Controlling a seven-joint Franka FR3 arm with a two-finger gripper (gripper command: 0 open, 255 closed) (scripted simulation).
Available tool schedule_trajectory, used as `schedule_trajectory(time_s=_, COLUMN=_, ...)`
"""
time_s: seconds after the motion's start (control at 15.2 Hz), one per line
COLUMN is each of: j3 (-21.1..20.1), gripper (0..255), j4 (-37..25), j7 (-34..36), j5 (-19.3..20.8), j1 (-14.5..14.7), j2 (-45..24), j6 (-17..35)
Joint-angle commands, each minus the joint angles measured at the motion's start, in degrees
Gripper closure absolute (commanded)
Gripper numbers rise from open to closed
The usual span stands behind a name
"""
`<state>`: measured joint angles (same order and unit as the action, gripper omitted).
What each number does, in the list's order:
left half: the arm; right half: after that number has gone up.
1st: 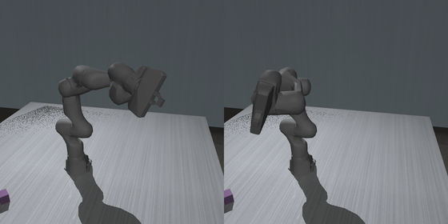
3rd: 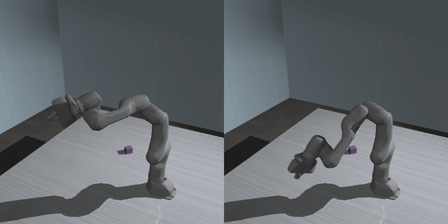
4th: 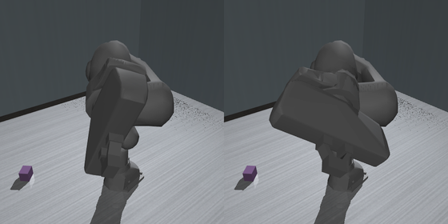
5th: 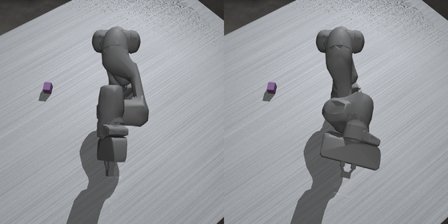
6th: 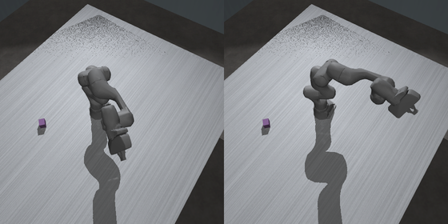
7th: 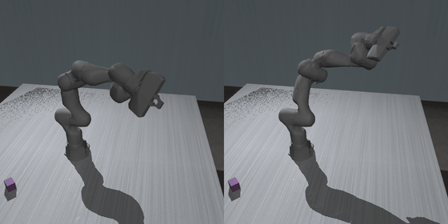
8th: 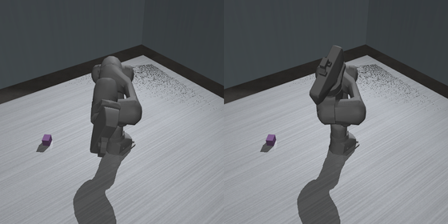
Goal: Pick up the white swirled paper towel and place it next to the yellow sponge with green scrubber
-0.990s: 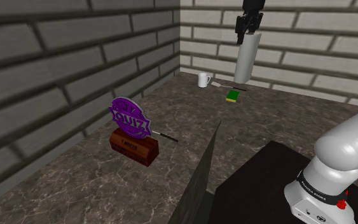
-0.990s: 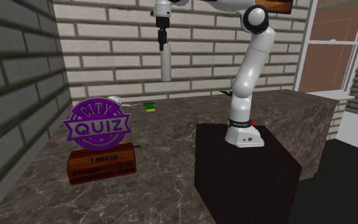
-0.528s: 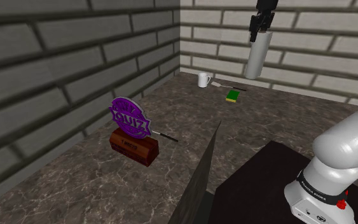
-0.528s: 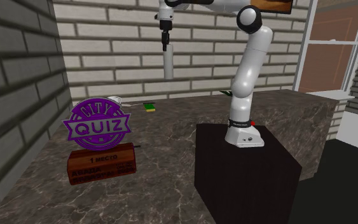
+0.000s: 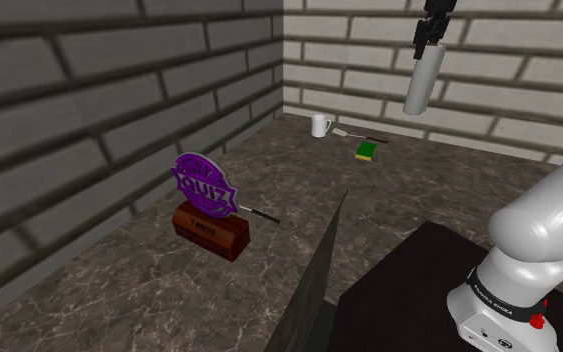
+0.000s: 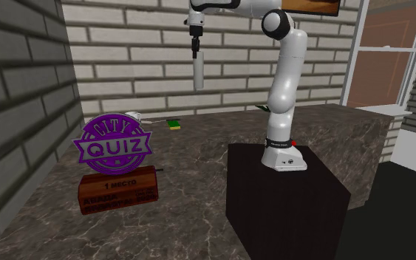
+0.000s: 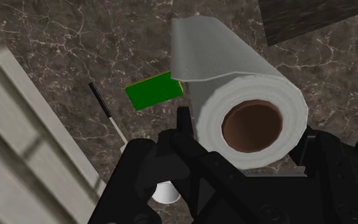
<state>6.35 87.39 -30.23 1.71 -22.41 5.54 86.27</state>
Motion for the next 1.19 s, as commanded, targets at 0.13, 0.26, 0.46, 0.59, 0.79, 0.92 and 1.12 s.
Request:
schedule_trajectory(time_s=0.13, j3=2.17, gripper=255, j4=-2.85, j7=-3.95, j5=-0.54, j1=-1.75, j2=-3.31, j6=0.51)
schedule_trajectory(time_s=0.26, j3=2.13, gripper=255, j4=-0.4, j7=-3.85, j5=-0.43, j1=-1.72, j2=-2.61, j6=2.27)
schedule_trajectory(time_s=0.46, j3=2.08, gripper=255, j4=3.08, j7=-3.71, j5=-0.29, j1=-1.69, j2=-1.69, j6=4.83)
schedule_trajectory(time_s=0.59, j3=2.06, gripper=255, j4=5.27, j7=-3.63, j5=-0.21, j1=-1.67, j2=-1.17, j6=6.5)
schedule_trajectory(time_s=0.79, j3=2.03, gripper=255, j4=8.38, j7=-3.53, j5=-0.11, j1=-1.67, j2=-0.5, j6=8.96)
schedule_trajectory(time_s=0.92, j3=2.02, gripper=255, j4=10.36, j7=-3.46, j5=-0.05, j1=-1.67, j2=-0.14, j6=10.58)
schedule_trajectory(time_s=1.12, j3=2.02, gripper=255, j4=13.18, j7=-3.38, j5=0.02, j1=-1.67, j2=0.3, j6=12.97)
